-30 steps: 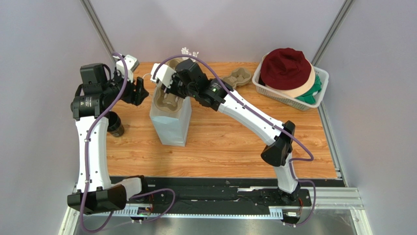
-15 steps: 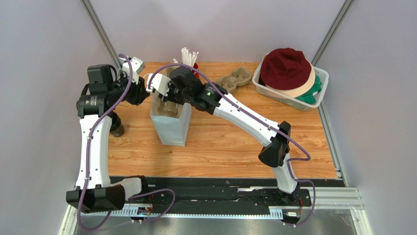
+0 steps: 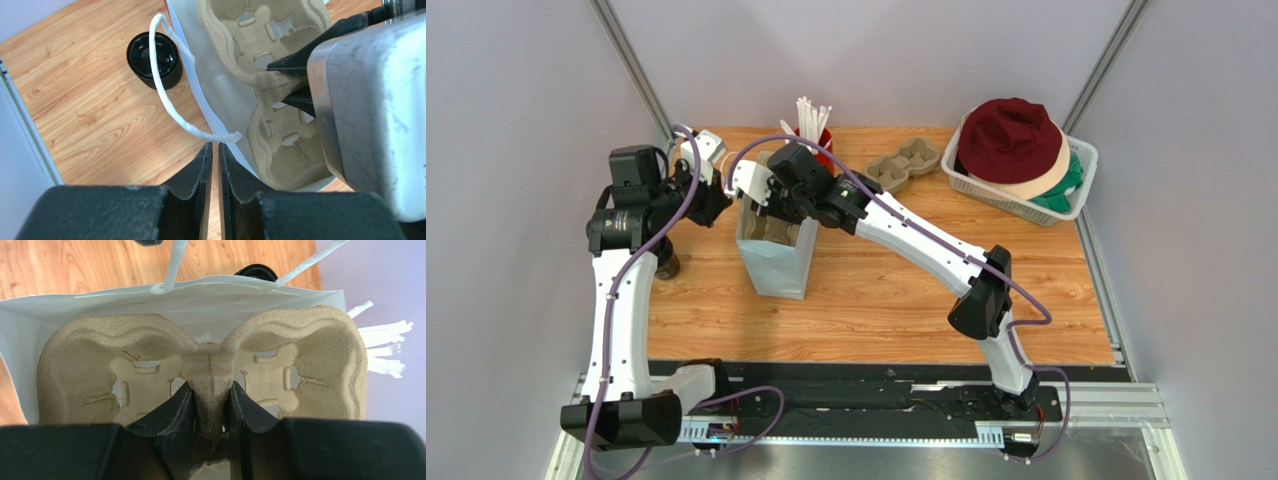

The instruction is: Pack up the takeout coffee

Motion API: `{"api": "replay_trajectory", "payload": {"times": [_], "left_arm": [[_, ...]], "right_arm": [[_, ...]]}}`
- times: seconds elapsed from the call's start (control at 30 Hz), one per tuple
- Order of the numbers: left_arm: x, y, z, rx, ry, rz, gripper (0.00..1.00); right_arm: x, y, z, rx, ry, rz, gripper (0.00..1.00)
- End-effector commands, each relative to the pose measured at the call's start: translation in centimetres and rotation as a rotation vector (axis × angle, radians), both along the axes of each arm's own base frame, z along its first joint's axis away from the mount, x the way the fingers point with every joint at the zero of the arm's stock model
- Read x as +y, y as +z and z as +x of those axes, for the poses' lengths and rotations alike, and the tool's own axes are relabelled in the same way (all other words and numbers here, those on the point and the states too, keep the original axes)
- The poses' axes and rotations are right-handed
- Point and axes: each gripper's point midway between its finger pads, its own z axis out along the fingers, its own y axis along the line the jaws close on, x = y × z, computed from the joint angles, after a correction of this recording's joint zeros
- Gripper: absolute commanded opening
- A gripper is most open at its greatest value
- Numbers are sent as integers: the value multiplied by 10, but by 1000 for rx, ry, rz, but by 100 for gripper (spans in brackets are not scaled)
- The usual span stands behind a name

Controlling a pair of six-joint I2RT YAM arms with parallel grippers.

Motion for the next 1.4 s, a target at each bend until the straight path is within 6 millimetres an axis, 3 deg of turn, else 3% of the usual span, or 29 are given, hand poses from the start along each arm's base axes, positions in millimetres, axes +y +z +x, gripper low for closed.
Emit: {"api": "replay_trajectory", "payload": {"times": [0.0, 0.43, 0.67, 0.93, 1.0, 1.37], "left_arm": [[-2, 8, 1, -49, 1, -7, 16], [9, 2, 9, -43, 86, -5, 2], [-8, 28, -10, -165, 13, -57, 34], [-2, 43, -12, -220, 52, -53, 47], [-7, 45, -14, -229, 28, -63, 55], [-16, 50, -13, -222, -13, -103, 59]], "right_arm": [[3, -7, -19, 86, 40, 2, 24], [5, -34, -33, 189, 62, -29, 24], [4, -37, -23, 205, 31, -11, 24], [7, -46, -14, 213, 21, -16, 24], [7, -48, -13, 219, 20, -15, 23], [5, -50, -8, 238, 3, -5, 23]]}}
